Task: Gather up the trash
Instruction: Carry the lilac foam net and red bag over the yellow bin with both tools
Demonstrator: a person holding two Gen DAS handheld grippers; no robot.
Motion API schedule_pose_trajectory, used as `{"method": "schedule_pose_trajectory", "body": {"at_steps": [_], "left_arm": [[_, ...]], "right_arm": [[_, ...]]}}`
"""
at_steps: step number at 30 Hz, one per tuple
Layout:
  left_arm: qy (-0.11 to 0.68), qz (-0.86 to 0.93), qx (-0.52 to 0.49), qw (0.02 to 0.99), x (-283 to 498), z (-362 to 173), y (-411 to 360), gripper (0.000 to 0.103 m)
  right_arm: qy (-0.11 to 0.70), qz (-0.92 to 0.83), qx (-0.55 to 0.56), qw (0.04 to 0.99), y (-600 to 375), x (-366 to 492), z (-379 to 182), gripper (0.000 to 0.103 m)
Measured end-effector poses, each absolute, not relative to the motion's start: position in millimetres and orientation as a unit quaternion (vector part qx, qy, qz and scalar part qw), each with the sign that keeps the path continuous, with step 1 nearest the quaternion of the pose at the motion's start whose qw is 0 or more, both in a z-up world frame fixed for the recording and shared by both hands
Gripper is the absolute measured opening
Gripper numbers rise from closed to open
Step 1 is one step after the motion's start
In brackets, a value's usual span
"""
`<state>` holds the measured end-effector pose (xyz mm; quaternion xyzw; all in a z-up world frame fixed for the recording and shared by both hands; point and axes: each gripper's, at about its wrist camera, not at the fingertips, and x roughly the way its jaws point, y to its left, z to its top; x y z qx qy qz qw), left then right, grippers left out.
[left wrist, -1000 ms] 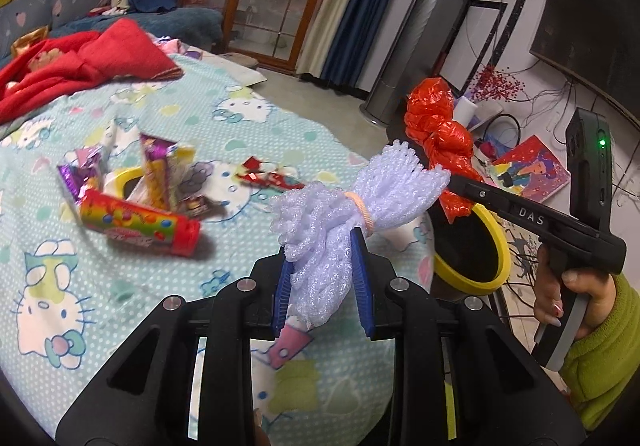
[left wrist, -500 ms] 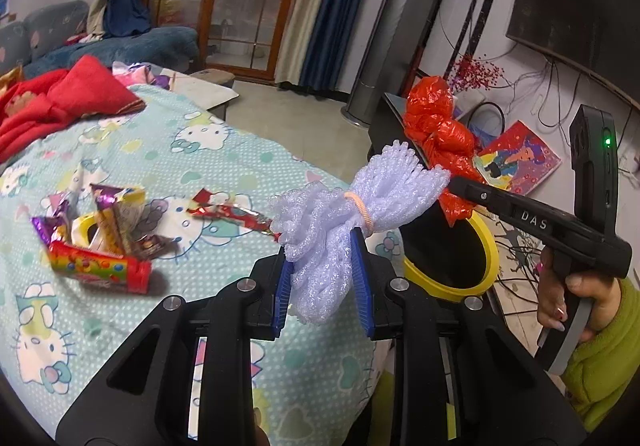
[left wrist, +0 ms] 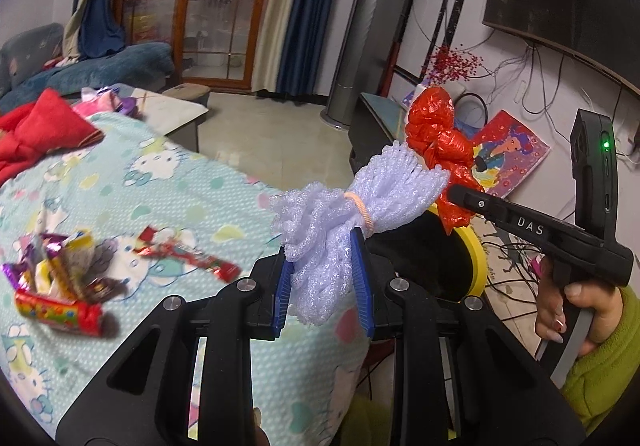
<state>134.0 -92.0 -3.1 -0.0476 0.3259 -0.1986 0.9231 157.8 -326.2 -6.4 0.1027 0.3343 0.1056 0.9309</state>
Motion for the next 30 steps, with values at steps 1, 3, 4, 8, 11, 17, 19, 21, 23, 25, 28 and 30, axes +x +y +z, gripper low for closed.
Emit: {"method": "schedule_pose_trajectory", "body": {"at_steps": [1,3,4,8,11,17,19,21,23,25,28,30], "left_arm": [[0.325,-0.201,-0.045,0.923,134.4,-2.7,-96.5,0.021],[0.325,-0.208,-0.040,0.922,137.3,-3.4,-105.4,0.021],[0.325,-0.210,-0.040,0.921,138.3,-3.8,-108.5,0.021],[0.325,-0.223,-0.031,0.918,142.3,-6.7,-125.6,0.021],[0.330,-0.231,-0.022,0.915,146.0,-11.2,-137.8,0.021],[0.339,-0.243,0.001,0.909,152.6,-21.5,-161.5,0.021],[0.343,-0.246,0.008,0.907,155.0,-26.3,-169.1,0.021],[0.345,-0.248,0.014,0.905,157.6,-30.0,-174.8,0.021],[0.347,-0.250,0.021,0.904,159.9,-33.4,-179.8,0.021],[0.350,-0.252,0.029,0.902,161.6,-38.2,-187.4,0.021],[0.356,-0.256,0.039,0.898,165.3,-45.0,-198.4,0.021],[0.362,-0.258,0.050,0.895,166.8,-51.6,-205.6,0.021]], "right_arm": [[0.333,0.102,0.105,0.931,-329.2,157.3,-6.4,0.009],[0.331,0.091,0.111,0.933,-337.8,157.8,-6.9,0.009],[0.329,0.086,0.114,0.933,-342.3,157.9,-6.9,0.009],[0.325,0.070,0.124,0.935,-357.0,158.6,-5.6,0.009],[0.321,0.058,0.129,0.936,-367.1,158.7,-5.4,0.009],[0.322,0.037,0.139,0.936,-386.8,161.6,-11.4,0.009],[0.325,0.030,0.144,0.934,-394.0,162.5,-15.2,0.009],[0.328,0.025,0.149,0.932,-399.5,163.6,-19.2,0.009],[0.334,0.017,0.151,0.930,-405.5,165.6,-24.2,0.009],[0.340,0.010,0.155,0.928,-411.4,167.8,-29.2,0.009],[0.351,0.001,0.161,0.922,-419.7,171.1,-37.5,0.009],[0.356,-0.003,0.162,0.920,-424.1,172.6,-41.9,0.009]]}}
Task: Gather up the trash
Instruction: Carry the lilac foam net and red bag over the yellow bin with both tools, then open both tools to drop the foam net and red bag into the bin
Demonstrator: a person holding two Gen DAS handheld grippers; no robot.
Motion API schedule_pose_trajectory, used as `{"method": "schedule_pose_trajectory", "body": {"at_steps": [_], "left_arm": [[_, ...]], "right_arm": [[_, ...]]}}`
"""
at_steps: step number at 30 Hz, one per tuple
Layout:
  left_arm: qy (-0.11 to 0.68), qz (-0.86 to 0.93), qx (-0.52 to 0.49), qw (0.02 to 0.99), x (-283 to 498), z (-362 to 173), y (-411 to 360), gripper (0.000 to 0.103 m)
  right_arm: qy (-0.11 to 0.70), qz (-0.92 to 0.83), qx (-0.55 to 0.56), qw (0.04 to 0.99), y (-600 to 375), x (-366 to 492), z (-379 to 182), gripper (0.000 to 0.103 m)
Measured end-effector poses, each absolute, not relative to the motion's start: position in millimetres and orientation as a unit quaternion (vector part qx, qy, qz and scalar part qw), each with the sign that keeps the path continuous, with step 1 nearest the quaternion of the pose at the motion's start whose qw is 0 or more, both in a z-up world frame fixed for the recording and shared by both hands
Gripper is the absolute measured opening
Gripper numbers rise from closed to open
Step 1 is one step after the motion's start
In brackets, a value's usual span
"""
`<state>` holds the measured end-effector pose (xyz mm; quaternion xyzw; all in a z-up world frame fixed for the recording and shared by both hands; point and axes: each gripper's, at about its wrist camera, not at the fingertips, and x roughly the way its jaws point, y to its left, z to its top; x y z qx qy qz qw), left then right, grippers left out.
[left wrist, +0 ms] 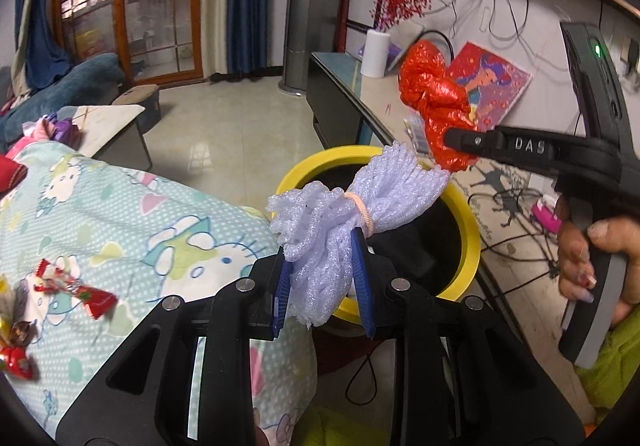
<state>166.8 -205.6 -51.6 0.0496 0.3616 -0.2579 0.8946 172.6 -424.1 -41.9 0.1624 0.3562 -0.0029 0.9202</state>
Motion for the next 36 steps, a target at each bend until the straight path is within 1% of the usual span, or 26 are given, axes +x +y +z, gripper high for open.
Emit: {"method": "schedule_pose_trajectory", "body": {"at_steps": [13,21,23,26,29,31,32,33,35,36], "left_arm": [[0.399,-0.272,0.097,0.870,173.6,-90.3,-241.9,0.022],[0.415,-0.283,0.105,0.858,177.4,-102.0,-250.5,0.024],[0.417,-0.285,0.105,0.857,178.0,-102.7,-250.8,0.025],[0.419,-0.288,0.101,0.855,179.8,-104.3,-252.6,0.031],[0.424,-0.285,0.091,0.855,181.7,-105.6,-250.0,0.039],[0.425,-0.285,0.083,0.855,182.3,-105.1,-247.8,0.053],[0.425,-0.283,0.079,0.856,182.9,-104.7,-246.2,0.056],[0.425,-0.282,0.074,0.857,183.2,-103.8,-244.6,0.061],[0.421,-0.283,0.065,0.859,183.5,-100.8,-241.0,0.071],[0.420,-0.285,0.062,0.860,184.0,-99.4,-239.4,0.078]], "right_arm": [[0.398,-0.007,0.169,0.902,-435.6,185.2,-72.9,0.009],[0.414,-0.011,0.177,0.893,-441.7,189.5,-86.3,0.009],[0.413,-0.014,0.179,0.893,-443.6,189.6,-87.4,0.016],[0.412,-0.018,0.184,0.892,-446.9,189.1,-89.4,0.024],[0.412,-0.023,0.187,0.892,-449.4,189.0,-90.2,0.029],[0.410,-0.026,0.189,0.892,-450.9,188.9,-90.1,0.030],[0.409,-0.028,0.189,0.892,-451.3,188.5,-89.9,0.032],[0.408,-0.029,0.188,0.893,-451.1,188.6,-89.3,0.034],[0.405,-0.030,0.188,0.894,-450.5,188.4,-87.9,0.043],[0.403,-0.032,0.187,0.895,-450.0,188.0,-86.9,0.045]]}}
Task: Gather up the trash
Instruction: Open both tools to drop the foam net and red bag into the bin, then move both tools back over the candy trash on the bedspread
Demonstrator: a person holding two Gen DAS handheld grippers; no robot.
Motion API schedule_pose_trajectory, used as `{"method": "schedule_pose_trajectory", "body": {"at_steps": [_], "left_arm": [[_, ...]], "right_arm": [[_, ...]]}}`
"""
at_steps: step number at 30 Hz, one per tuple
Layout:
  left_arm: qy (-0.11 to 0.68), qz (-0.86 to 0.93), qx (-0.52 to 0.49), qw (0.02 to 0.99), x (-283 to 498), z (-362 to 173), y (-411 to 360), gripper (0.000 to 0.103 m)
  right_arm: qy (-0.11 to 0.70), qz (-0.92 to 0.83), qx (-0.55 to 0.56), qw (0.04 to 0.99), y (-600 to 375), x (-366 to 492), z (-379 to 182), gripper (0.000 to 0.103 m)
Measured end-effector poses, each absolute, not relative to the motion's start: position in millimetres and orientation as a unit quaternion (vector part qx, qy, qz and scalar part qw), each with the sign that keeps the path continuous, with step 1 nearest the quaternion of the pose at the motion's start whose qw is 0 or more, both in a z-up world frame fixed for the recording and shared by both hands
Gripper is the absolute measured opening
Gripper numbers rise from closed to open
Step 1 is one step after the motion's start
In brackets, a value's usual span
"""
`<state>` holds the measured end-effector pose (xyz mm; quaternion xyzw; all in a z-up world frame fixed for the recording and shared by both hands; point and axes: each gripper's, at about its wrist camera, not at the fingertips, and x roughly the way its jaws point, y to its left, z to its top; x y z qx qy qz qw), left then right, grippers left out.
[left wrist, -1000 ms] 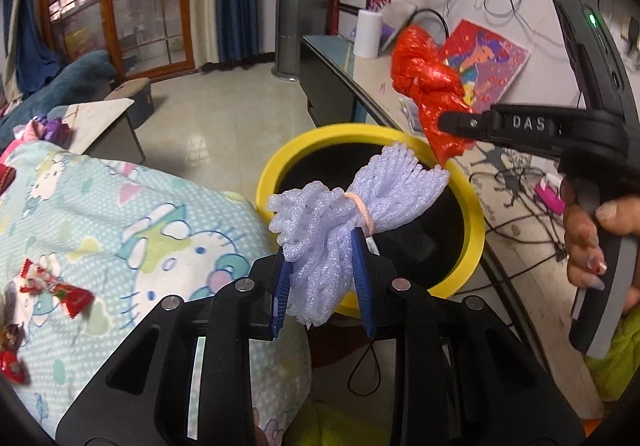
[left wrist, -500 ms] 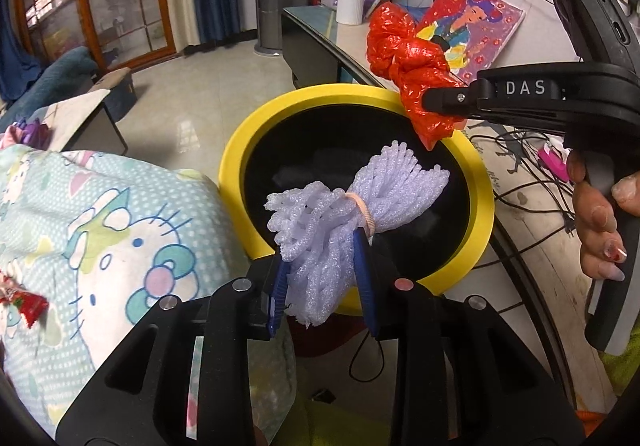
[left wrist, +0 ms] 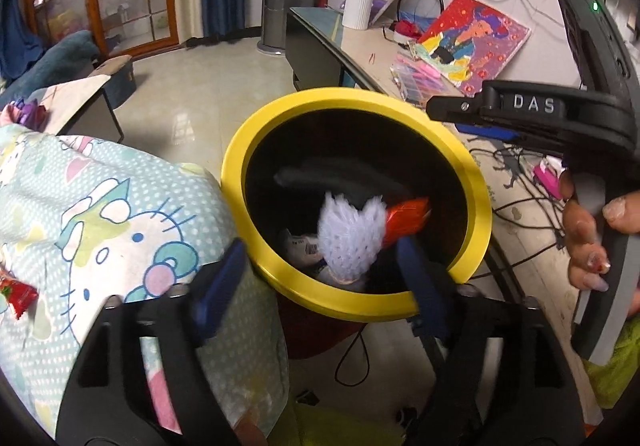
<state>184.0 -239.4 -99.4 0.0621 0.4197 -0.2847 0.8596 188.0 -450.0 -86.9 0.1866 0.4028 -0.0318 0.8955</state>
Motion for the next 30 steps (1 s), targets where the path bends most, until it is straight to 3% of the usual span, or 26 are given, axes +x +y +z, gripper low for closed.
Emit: {"method": "schedule_pose_trajectory", "body": {"at_steps": [9,30], "left_arm": [[0.401,-0.269,0.042,0.875,179.1,-81.1,-224.1,0.091],[0.350,-0.172,-0.006,0.921,160.4,-42.2,-141.9,0.092]], "right_arm": [[0.386,-0.035,0.172,0.906,-445.1,184.4,-74.7,0.054],[0.350,0.011,0.122,0.929,-390.8,167.6,-35.5,0.059]]}}
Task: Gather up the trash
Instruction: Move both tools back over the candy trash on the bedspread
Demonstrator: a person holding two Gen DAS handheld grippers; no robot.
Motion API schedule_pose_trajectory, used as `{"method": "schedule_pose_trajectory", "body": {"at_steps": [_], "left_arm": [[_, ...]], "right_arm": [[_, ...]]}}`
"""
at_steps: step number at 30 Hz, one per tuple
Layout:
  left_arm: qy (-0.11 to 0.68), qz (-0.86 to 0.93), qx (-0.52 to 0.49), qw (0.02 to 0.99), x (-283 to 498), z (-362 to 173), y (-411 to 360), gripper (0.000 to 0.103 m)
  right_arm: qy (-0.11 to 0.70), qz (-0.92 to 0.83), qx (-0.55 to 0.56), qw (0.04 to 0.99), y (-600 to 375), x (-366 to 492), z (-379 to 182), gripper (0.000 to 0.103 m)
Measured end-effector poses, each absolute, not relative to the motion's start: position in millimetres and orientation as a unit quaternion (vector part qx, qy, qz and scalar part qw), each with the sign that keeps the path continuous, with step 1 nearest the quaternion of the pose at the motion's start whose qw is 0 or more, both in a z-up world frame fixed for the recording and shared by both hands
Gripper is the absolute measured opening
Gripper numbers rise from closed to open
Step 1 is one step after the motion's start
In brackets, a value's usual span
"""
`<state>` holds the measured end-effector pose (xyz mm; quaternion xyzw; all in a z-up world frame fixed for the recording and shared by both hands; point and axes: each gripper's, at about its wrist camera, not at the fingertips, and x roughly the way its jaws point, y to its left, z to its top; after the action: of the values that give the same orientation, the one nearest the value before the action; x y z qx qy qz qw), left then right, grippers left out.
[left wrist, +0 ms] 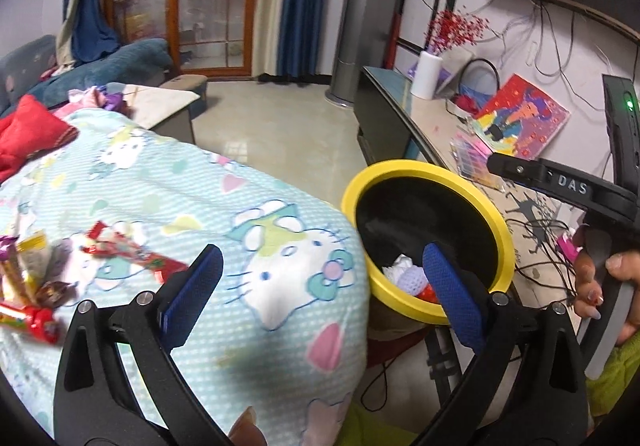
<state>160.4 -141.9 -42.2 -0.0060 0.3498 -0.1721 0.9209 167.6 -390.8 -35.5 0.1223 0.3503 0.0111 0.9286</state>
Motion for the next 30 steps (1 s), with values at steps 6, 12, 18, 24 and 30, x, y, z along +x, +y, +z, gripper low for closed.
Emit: {"method": "schedule_pose_trajectory", "body": {"at_steps": [6,12,18,24,30], "left_arm": [[0.327,-0.141,-0.013,0.934,149.8,-31.1,-113.5,0.092],[0.312,-0.118,-0.022,0.942,140.6,-23.3,-91.4,0.092],[0.304,-0.095,-0.034,0.947,134.5,-19.6,-66.9,0.092],[0.297,-0.071,-0.046,0.951,131.5,-16.0,-44.4,0.092],[0.293,-0.042,-0.063,0.953,129.1,-14.8,-16.7,0.092]], "right_arm": [[0.335,0.034,0.101,0.936,-364.0,158.8,-22.8,0.060],[0.317,0.055,0.082,0.943,-341.9,150.3,-12.7,0.060],[0.304,0.075,0.070,0.947,-317.5,142.7,-5.0,0.061],[0.292,0.102,0.049,0.950,-290.1,133.7,1.0,0.061],[0.297,0.134,0.029,0.945,-261.7,129.4,-0.9,0.061]]}}
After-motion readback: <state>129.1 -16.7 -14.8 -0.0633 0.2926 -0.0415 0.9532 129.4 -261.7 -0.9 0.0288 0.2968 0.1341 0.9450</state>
